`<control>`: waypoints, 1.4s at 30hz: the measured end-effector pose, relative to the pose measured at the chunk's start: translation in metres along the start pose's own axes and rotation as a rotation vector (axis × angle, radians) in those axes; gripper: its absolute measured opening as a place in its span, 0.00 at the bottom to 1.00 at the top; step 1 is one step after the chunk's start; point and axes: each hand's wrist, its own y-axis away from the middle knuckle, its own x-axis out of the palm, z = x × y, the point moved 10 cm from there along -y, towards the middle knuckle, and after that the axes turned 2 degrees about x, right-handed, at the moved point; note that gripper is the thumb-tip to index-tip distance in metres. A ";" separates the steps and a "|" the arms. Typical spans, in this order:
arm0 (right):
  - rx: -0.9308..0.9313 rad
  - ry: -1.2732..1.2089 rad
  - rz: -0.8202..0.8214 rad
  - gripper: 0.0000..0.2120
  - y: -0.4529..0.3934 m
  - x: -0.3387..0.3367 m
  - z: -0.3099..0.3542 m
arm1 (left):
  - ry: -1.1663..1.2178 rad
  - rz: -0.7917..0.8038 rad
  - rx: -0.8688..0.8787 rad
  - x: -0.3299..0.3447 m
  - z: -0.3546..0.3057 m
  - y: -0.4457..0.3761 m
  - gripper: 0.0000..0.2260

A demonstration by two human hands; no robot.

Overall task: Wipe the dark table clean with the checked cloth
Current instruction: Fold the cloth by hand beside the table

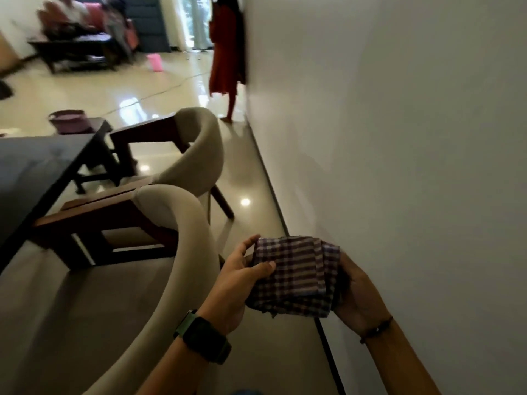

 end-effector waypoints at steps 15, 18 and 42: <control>0.062 0.195 0.100 0.24 -0.233 0.015 0.063 | 0.086 -0.274 0.136 -0.049 -0.057 -0.192 0.12; 0.087 0.242 0.102 0.24 -0.296 0.026 0.089 | 0.098 -0.314 0.137 -0.066 -0.080 -0.248 0.09; 0.432 0.461 0.726 0.38 -0.742 0.230 0.183 | 0.200 -0.880 0.320 -0.253 -0.261 -0.541 0.09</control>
